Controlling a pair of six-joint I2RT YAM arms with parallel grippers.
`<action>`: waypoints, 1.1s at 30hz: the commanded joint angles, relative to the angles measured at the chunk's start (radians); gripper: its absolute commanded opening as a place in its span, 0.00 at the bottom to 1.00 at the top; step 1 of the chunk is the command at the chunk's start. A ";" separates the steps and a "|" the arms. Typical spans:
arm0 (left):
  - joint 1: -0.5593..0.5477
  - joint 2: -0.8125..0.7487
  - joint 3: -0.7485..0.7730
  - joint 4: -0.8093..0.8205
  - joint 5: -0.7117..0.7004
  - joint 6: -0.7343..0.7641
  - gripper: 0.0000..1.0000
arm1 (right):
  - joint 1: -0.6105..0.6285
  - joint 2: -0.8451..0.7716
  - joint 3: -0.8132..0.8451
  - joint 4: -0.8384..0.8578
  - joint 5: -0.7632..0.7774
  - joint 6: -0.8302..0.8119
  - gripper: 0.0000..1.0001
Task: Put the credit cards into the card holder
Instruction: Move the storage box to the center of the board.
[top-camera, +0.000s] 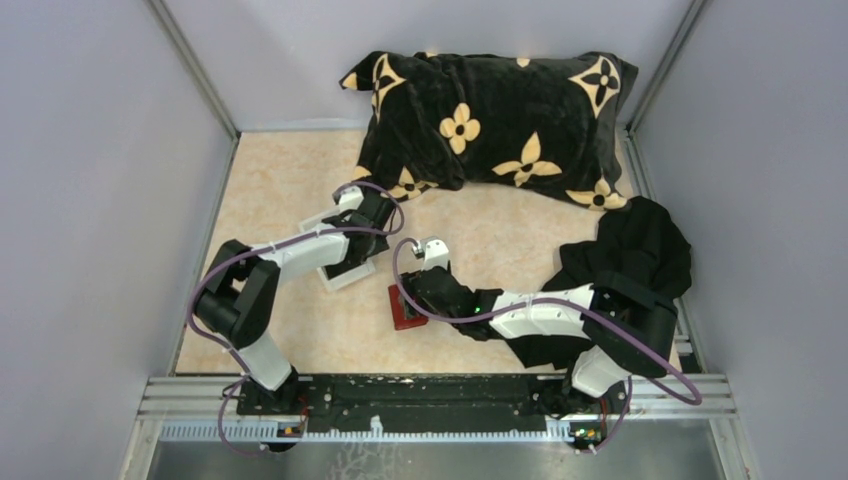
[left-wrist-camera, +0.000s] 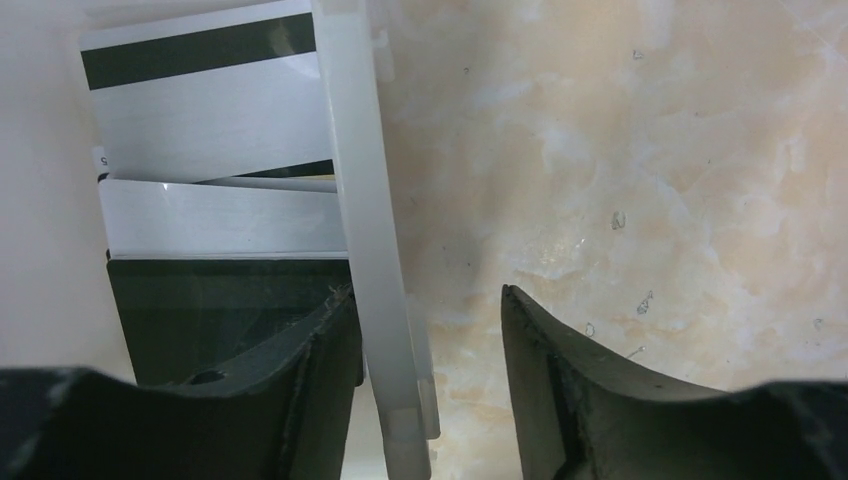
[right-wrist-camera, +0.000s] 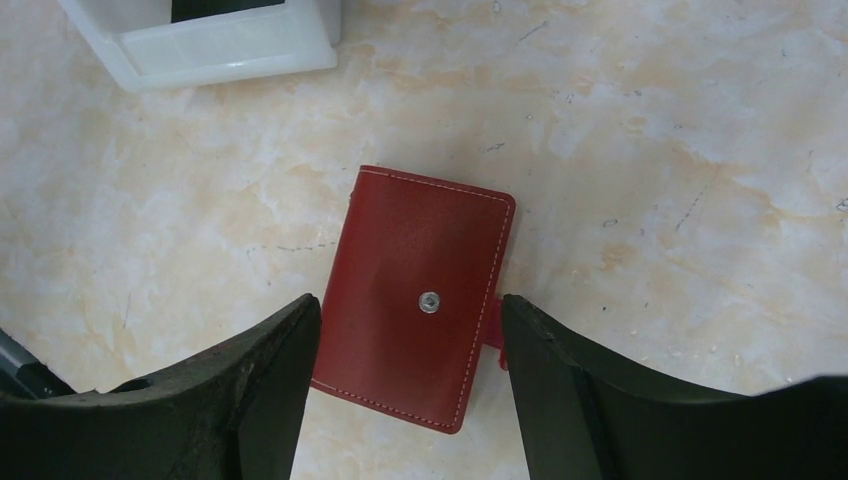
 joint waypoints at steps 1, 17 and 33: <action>0.000 -0.012 0.036 -0.036 0.030 -0.028 0.63 | 0.033 -0.027 0.005 0.037 0.002 0.025 0.66; 0.001 -0.103 0.065 -0.120 -0.020 -0.043 0.69 | 0.064 -0.017 -0.005 0.010 0.000 0.067 0.66; -0.022 -0.261 -0.076 -0.056 0.261 0.026 0.67 | 0.059 0.005 -0.051 0.040 -0.006 0.088 0.66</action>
